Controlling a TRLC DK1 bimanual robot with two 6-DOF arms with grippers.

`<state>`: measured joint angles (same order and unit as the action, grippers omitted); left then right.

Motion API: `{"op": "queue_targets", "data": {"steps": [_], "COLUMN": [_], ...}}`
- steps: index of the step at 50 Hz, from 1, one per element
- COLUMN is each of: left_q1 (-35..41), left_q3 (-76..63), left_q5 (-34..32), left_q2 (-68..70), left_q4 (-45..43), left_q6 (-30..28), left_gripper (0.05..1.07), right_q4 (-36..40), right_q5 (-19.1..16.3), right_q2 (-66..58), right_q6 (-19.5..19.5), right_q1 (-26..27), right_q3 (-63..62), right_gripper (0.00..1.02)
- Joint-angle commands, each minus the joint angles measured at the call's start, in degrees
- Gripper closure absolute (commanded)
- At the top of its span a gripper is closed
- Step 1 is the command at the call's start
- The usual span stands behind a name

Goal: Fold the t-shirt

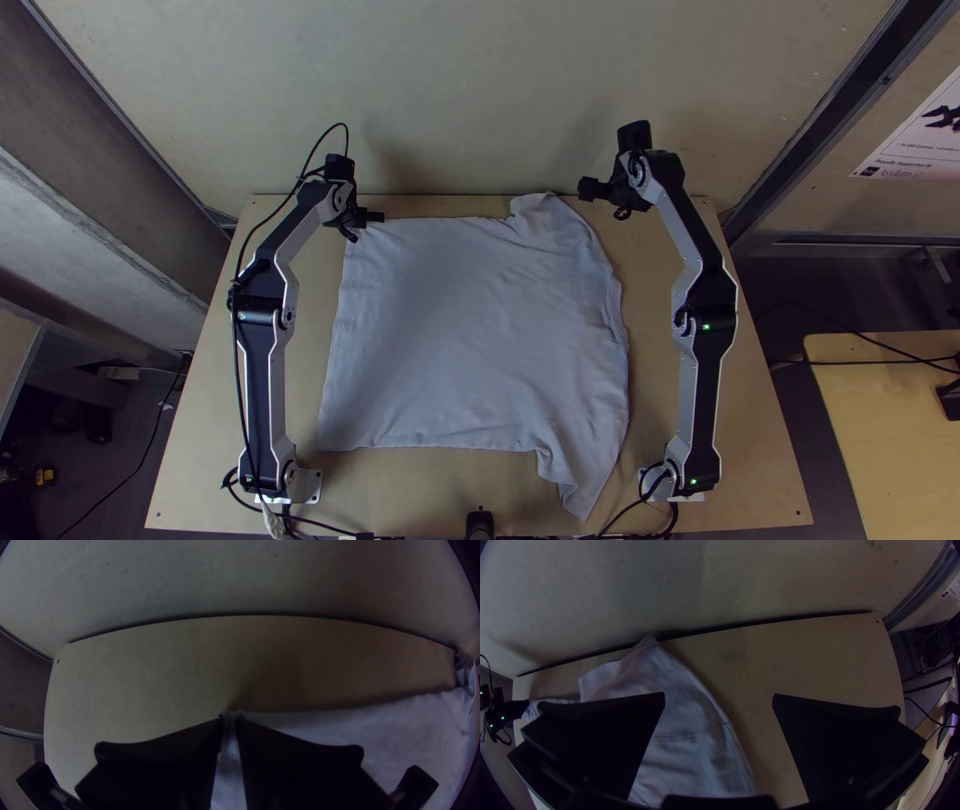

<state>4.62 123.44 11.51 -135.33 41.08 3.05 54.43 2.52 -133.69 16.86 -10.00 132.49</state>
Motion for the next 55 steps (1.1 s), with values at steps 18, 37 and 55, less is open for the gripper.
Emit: {"op": "queue_targets", "data": {"steps": [18,37,55], "left_q1": [0.6,0.2,0.4], "left_q3": [-5.4,-5.8,-6.8], "left_q5": [0.9,0.9,1.0], "left_q2": [6.4,6.7,8.0], "left_q4": [1.8,2.2,1.9], "left_q6": [1.5,1.5,2.0], "left_gripper": [1.05,1.05,1.05], "right_q4": [-5.9,-8.1,-9.1], "right_q5": [-0.3,-0.2,4.2], "right_q2": [-10.3,-13.9,-13.8], "right_q6": [-5.8,-5.4,-4.8], "right_q1": [-1.3,-4.2,-4.8], "right_q3": [1.7,1.9,1.8], "right_gripper": [0.07,0.24,1.00]}}
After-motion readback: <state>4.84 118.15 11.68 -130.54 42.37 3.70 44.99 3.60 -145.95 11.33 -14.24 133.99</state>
